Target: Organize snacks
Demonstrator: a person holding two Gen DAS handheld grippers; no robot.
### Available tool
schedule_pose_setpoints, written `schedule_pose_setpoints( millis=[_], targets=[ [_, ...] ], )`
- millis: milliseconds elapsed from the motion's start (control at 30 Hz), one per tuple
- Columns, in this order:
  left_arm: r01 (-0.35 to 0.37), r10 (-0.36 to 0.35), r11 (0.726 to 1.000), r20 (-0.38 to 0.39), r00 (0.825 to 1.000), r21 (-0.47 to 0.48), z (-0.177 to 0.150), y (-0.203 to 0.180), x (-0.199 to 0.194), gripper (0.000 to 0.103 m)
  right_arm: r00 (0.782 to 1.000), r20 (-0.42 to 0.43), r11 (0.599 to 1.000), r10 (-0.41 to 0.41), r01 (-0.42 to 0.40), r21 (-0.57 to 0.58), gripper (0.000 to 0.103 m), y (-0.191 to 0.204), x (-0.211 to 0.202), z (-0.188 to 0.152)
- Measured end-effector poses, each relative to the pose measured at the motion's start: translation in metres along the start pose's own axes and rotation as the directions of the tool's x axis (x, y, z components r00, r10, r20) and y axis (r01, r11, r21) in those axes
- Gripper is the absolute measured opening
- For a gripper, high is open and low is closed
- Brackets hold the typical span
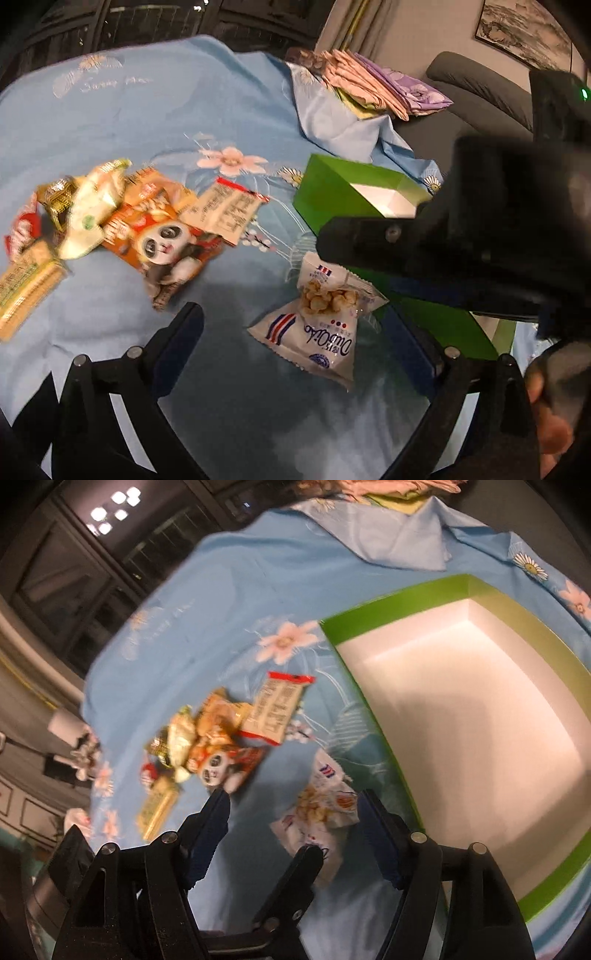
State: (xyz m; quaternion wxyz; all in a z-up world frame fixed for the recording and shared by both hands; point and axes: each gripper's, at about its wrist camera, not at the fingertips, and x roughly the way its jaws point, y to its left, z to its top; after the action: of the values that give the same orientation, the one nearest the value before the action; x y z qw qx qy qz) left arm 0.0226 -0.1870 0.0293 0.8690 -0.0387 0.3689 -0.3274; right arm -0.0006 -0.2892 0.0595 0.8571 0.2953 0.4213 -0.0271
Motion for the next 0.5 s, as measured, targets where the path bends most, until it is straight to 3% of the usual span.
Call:
schedule_pose_setpoints(
  millis=[133, 333, 433, 500],
  targets=[
    [0.066, -0.067, 0.997, -0.053, 0.996, -0.031, -0.001, 0.005, 0.015, 0.099, 0.998, -0.048, 0.996, -0.039, 0.043, 0.078, 0.073, -0.005, 0.008, 0.011],
    [0.151, -0.155, 0.985, -0.036, 0.987, -0.087, 0.002, 0.010, 0.019, 0.099, 0.991, -0.103, 0.996, -0.083, 0.087, 0.032, 0.070, 0.002, 0.010, 0.010],
    [0.128, -0.134, 0.987, -0.047, 0.990, -0.099, 0.001, 0.012, 0.020, 0.102, 0.990, -0.138, 0.999, -0.031, 0.035, 0.028, 0.070, -0.001, 0.008, 0.008],
    [0.069, -0.075, 0.996, -0.087, 0.993, -0.064, 0.000, 0.011, 0.018, 0.102, 0.989, -0.146, 0.999, -0.029, 0.035, 0.038, 0.070, -0.004, 0.006, 0.006]
  ],
)
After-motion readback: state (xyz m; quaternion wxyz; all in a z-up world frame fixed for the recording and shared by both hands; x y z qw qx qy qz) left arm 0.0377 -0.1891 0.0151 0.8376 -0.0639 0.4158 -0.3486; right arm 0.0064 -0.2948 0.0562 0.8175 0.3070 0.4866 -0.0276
